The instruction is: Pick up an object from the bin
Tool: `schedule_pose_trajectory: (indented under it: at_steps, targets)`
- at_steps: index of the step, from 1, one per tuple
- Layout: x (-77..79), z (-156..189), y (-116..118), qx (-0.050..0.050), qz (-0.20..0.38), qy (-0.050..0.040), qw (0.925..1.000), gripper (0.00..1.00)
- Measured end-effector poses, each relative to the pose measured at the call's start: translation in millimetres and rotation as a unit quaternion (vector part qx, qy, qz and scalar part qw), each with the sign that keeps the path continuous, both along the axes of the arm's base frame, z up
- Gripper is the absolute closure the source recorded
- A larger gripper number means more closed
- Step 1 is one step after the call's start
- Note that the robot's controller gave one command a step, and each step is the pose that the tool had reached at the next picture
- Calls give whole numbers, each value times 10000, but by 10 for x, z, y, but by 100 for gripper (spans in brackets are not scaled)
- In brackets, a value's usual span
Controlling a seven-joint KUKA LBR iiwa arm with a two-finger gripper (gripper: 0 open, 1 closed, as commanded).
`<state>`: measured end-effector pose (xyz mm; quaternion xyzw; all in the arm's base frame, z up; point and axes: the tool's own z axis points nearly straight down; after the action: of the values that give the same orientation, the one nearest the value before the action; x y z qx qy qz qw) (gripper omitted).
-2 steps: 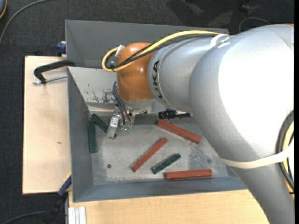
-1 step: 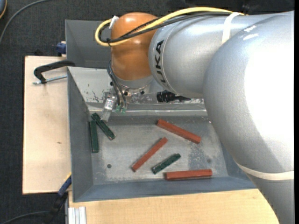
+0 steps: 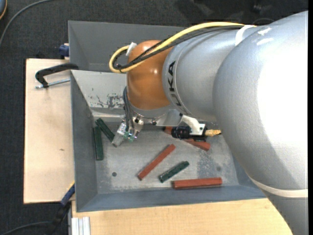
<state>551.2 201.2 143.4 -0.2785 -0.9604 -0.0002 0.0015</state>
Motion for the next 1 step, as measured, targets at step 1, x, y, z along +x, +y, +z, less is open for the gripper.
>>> schedule_pose_trajectory:
  at_steps: [1]
  targets:
    - [-347, 1548, 236, 25, 540, -72, 9985, 100]
